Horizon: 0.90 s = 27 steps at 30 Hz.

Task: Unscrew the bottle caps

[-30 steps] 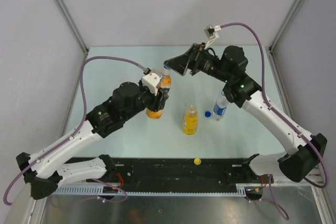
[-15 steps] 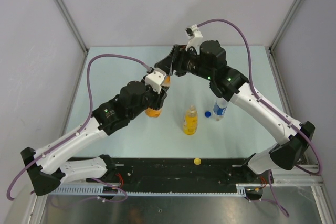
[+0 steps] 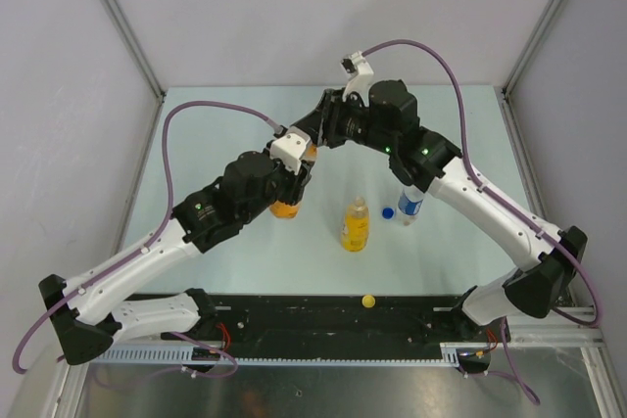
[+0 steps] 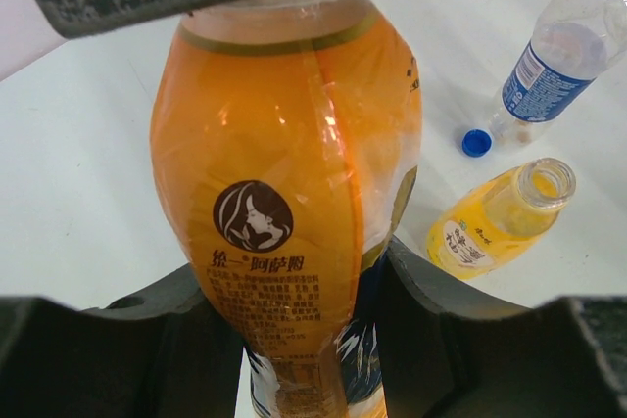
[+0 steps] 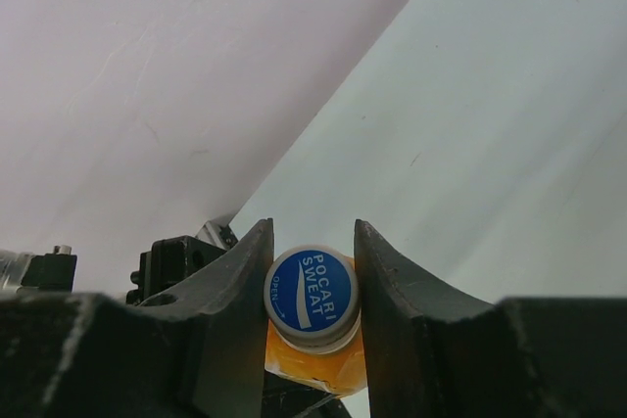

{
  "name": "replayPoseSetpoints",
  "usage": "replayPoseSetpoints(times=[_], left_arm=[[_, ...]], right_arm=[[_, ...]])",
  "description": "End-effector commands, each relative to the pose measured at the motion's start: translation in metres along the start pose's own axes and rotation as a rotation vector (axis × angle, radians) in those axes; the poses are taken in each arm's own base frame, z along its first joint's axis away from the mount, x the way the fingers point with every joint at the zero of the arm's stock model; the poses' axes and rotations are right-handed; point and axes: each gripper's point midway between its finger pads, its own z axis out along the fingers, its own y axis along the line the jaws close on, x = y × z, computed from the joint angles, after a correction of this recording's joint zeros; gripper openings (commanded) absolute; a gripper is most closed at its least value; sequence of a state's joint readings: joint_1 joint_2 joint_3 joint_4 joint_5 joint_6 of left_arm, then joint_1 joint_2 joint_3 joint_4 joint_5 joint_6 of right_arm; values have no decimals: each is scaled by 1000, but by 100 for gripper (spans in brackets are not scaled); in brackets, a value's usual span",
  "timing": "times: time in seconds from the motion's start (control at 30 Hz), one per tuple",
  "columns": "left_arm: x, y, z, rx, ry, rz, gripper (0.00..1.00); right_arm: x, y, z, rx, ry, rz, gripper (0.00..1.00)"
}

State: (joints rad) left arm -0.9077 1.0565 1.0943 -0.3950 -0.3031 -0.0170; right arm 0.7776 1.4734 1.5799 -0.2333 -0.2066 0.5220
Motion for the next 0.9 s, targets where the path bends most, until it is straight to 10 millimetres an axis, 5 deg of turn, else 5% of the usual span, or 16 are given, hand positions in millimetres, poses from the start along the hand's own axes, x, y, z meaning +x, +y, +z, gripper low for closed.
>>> replayPoseSetpoints(times=[0.0,0.37,0.57,0.87], left_arm=[[-26,3,-9,-8,-73,-6,0],[-25,-22,-23,168,-101,44,0],[-27,-62,-39,419,-121,70,0],[-38,-119,-89,835,-178,98,0]], right_arm=[[-25,19,-20,-67,-100,-31,22],[-43,46,-55,-355,-171,-112,21],[-37,63,-76,-521,-144,-220,22],[-29,89,-121,-779,-119,-372,26]])
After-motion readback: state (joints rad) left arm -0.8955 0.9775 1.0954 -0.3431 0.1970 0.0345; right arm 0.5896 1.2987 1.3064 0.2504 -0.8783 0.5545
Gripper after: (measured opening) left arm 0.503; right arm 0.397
